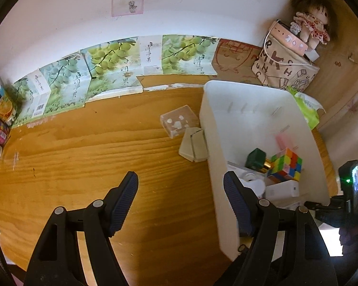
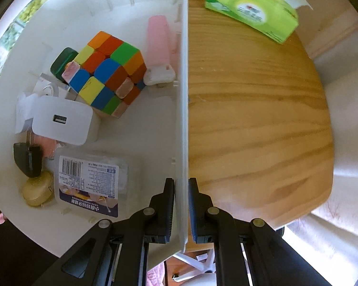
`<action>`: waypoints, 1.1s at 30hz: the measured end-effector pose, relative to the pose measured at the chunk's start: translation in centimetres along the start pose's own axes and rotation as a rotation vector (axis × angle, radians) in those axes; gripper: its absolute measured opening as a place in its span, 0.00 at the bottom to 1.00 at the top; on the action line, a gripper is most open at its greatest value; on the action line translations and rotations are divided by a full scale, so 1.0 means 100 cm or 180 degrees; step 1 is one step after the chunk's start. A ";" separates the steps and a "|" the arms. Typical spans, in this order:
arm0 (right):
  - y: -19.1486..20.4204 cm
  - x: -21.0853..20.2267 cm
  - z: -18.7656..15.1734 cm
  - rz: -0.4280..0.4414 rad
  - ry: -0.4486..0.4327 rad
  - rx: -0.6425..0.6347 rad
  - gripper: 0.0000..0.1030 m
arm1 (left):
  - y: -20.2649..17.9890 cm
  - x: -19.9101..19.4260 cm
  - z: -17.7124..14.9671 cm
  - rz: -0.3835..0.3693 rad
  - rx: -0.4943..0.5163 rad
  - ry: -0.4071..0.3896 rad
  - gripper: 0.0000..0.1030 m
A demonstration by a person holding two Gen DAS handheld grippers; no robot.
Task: Organize rigid objects
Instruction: 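Move the left gripper toward the beige cardboard pieces on the table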
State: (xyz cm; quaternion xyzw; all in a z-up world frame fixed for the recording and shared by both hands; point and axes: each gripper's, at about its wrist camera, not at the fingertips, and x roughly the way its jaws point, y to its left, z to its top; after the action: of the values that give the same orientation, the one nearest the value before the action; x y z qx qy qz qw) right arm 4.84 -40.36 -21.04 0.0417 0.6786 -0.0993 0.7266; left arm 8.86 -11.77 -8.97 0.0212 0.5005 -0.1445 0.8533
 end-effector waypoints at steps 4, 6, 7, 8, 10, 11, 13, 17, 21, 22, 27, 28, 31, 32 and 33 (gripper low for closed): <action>-0.003 0.000 -0.003 -0.0056 0.0007 0.0155 0.11 | 0.011 0.012 0.006 -0.0021 0.0119 0.0054 0.75; -0.004 0.001 -0.004 -0.0082 0.0013 0.0227 0.11 | 0.016 0.017 0.008 -0.0050 0.0194 0.0047 0.75; -0.005 0.001 -0.005 -0.0100 0.0013 0.0265 0.11 | 0.017 0.020 0.009 -0.0071 0.0237 0.0032 0.75; -0.005 0.001 -0.005 -0.0107 -0.0001 0.0290 0.11 | 0.019 0.023 0.010 -0.0079 0.0283 0.0030 0.75; -0.007 0.001 -0.005 -0.0097 -0.0005 0.0386 0.11 | 0.022 0.030 0.012 -0.0083 0.0349 0.0066 0.75; -0.007 0.001 -0.004 -0.0103 0.0000 0.0426 0.11 | 0.025 0.034 0.014 -0.0096 0.0361 0.0089 0.75; -0.007 0.001 -0.003 -0.0158 0.0003 0.0456 0.11 | 0.030 0.045 0.017 -0.0145 0.0376 0.0169 0.75; -0.008 0.001 -0.003 -0.0178 0.0020 0.0570 0.12 | 0.037 0.062 0.020 -0.0265 0.0412 0.0236 0.75; -0.007 0.003 -0.005 -0.0244 0.0044 0.0619 0.13 | 0.041 0.083 0.023 -0.0530 0.0534 0.0278 0.75; -0.006 0.003 -0.005 -0.0260 0.0056 0.0631 0.13 | 0.041 0.089 0.025 -0.0638 0.0552 0.0292 0.75; 0.000 0.000 0.000 -0.0328 0.0127 0.0668 0.14 | 0.041 0.113 0.029 -0.0920 0.0506 0.0358 0.75; 0.001 0.000 0.001 -0.0338 0.0140 0.0669 0.14 | 0.040 0.115 0.030 -0.0934 0.0518 0.0353 0.75; 0.003 0.000 0.006 -0.0375 0.0196 0.0663 0.15 | 0.034 0.123 0.030 -0.0984 0.0587 0.0336 0.75; 0.004 0.000 0.008 -0.0388 0.0217 0.0662 0.15 | 0.033 0.126 0.030 -0.1003 0.0604 0.0356 0.75; 0.005 0.001 0.010 -0.0396 0.0230 0.0662 0.15 | 0.031 0.129 0.029 -0.1016 0.0623 0.0376 0.75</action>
State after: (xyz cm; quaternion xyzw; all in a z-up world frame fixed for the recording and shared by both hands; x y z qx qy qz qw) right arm 5.91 -40.09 -21.06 0.0782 0.6917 -0.2125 0.6858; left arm 18.07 -12.23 -18.93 0.0329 0.5304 -0.3245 0.7825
